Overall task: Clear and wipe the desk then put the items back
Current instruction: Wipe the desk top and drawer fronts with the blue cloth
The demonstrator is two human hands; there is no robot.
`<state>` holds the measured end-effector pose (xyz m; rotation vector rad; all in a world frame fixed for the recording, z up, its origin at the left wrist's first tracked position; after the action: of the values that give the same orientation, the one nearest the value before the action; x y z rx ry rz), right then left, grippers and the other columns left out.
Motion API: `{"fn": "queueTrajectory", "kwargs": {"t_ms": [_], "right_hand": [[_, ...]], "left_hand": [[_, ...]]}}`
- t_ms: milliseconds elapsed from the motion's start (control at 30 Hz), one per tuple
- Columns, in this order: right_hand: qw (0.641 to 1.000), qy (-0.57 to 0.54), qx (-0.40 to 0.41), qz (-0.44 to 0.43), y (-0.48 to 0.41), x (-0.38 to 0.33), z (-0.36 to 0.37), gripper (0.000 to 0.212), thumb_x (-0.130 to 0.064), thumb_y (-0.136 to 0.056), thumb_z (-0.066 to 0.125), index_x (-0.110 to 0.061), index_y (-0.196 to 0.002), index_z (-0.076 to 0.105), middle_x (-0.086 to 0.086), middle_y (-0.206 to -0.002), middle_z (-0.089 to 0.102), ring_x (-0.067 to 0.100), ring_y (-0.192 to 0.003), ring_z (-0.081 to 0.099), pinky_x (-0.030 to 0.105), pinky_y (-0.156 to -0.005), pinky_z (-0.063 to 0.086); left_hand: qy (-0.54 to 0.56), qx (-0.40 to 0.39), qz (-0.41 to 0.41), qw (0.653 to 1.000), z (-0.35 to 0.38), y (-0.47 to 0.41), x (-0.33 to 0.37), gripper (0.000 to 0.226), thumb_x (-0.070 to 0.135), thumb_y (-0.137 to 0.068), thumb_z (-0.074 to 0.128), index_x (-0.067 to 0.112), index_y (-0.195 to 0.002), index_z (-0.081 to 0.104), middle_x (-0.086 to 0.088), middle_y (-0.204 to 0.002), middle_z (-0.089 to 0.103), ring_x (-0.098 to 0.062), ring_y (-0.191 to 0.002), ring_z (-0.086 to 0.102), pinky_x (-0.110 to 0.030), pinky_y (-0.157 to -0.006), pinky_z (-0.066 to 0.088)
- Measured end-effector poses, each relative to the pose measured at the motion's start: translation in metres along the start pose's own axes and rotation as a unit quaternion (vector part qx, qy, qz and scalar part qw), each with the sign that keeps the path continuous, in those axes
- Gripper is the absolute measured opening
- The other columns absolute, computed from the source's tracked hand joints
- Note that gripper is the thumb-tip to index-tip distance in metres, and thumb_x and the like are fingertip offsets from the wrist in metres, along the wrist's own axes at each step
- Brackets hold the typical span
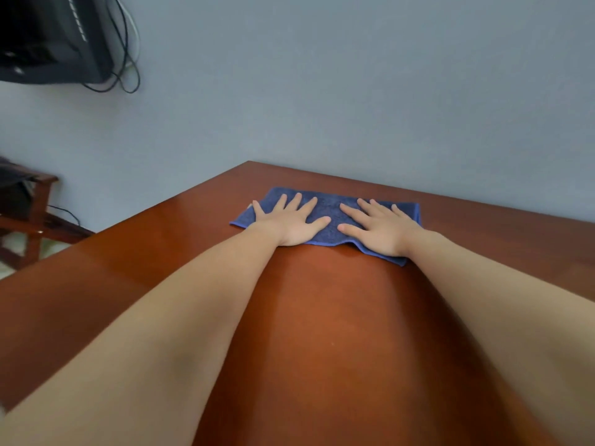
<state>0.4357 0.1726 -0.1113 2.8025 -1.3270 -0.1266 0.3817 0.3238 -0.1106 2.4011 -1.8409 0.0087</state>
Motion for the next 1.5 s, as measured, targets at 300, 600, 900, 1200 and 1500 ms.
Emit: {"fn": "queueTrajectory", "kwargs": {"t_ms": [300, 600, 900, 1200, 1500], "right_hand": [[1.000, 0.001, -0.012, -0.019, 0.095, -0.046, 0.010, 0.066, -0.070, -0.092, 0.014, -0.045, -0.151, -0.003, -0.005, -0.163, -0.007, 0.015, -0.149, -0.009, 0.045, -0.121, -0.005], [1.000, 0.001, -0.011, -0.019, 0.196, -0.081, 0.018, 0.066, -0.070, -0.093, 0.014, -0.045, -0.151, -0.004, -0.006, -0.162, -0.008, 0.014, -0.149, -0.009, 0.044, -0.121, -0.006], [1.000, -0.004, -0.016, -0.023, 0.281, -0.098, 0.027, 0.067, -0.071, -0.092, 0.015, -0.047, -0.150, -0.004, -0.007, -0.162, -0.007, 0.012, -0.149, -0.009, 0.043, -0.121, -0.006], [1.000, -0.007, -0.009, -0.013, 0.346, -0.084, 0.031, 0.066, -0.071, -0.092, 0.016, -0.047, -0.150, -0.004, -0.007, -0.162, -0.007, 0.012, -0.149, -0.009, 0.042, -0.121, -0.006], [1.000, -0.016, -0.009, 0.020, 0.367, -0.044, 0.029, 0.064, -0.069, -0.094, 0.017, -0.047, -0.151, -0.003, -0.008, -0.162, -0.007, 0.011, -0.149, -0.008, 0.041, -0.121, -0.005]], "left_hand": [[0.005, -0.002, -0.005, 1.000, 0.011, 0.107, -0.002, 0.072, 0.077, -0.089, 0.010, 0.045, -0.152, -0.006, 0.009, -0.162, -0.012, -0.021, -0.149, -0.013, -0.069, -0.110, -0.011], [0.013, 0.000, 0.007, 1.000, 0.021, 0.211, 0.009, 0.074, 0.073, -0.092, 0.012, 0.037, -0.154, -0.004, 0.007, -0.162, -0.012, -0.020, -0.148, -0.019, -0.060, -0.113, -0.017], [-0.015, 0.017, 0.084, 0.996, 0.026, 0.296, 0.038, 0.079, 0.067, -0.095, 0.014, 0.018, -0.156, 0.001, 0.004, -0.162, -0.014, -0.015, -0.148, -0.018, -0.046, -0.119, -0.014], [0.005, -0.030, 0.108, 0.994, 0.038, 0.342, 0.074, 0.066, 0.069, -0.095, 0.014, 0.043, -0.151, -0.010, 0.007, -0.162, -0.013, -0.015, -0.149, -0.014, -0.054, -0.118, -0.010], [-0.017, -0.036, 0.165, 0.985, 0.040, 0.328, 0.119, 0.063, 0.072, -0.092, 0.014, 0.052, -0.148, -0.008, 0.009, -0.162, -0.014, -0.016, -0.147, -0.021, -0.060, -0.115, -0.013]]}}
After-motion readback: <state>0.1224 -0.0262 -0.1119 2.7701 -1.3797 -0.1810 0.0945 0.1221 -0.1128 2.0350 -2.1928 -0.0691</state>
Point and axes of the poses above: each hand's wrist, its own y-axis away from the middle knuckle, its own z-axis out of the palm, x = y × z, the point moved 10 cm from there along -y, towards the middle knuckle
